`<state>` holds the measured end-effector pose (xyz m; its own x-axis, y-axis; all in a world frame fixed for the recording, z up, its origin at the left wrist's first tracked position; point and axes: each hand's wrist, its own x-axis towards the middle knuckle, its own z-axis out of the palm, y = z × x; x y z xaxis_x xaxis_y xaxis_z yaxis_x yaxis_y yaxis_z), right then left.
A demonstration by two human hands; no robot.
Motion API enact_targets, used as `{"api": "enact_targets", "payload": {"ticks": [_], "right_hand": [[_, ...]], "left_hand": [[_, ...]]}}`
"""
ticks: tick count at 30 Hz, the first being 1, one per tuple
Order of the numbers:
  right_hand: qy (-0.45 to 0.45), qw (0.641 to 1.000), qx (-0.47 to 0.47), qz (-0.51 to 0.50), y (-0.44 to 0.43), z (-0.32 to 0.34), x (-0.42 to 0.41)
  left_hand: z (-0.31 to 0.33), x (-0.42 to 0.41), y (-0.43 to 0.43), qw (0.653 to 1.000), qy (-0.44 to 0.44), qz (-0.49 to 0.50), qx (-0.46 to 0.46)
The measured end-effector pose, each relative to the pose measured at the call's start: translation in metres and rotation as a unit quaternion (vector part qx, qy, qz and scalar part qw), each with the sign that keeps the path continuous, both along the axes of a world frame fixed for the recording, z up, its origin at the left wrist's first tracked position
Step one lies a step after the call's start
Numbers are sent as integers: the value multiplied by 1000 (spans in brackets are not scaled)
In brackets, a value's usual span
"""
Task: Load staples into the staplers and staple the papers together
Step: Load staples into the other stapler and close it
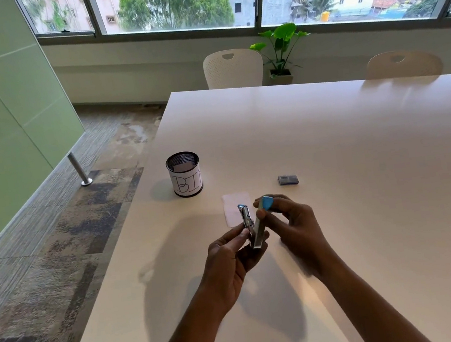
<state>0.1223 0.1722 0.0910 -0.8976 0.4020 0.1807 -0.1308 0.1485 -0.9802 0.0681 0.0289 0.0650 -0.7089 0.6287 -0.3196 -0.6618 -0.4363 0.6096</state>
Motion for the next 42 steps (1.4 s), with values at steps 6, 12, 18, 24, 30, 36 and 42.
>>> {"api": "enact_targets", "payload": {"ticks": [6,12,18,24,30,36,42], "right_hand": [[-76,993,-90,9,-6,-2,-11],[-154,966,-202,44,-7,-6,-16],[-189,950,-239,74,-6,-5,-24],[-143,944,-298,21,-10,-11,-26],[-128,949,-286,-19,-14,-16,-29],[-138,951,-275,-41,-18,-16,-33],[-147,974,-175,5,-14,-21,-33]], "left_hand": [[1,5,0,997,68,-33,5],[-6,6,-3,991,123,-40,-22],[-7,8,-3,983,169,-63,-33],[-7,12,-1,954,265,-42,-132],[-10,11,0,942,287,-36,-172],[-12,11,0,943,274,-34,-183],[-18,7,-2,948,255,-33,-188]]}}
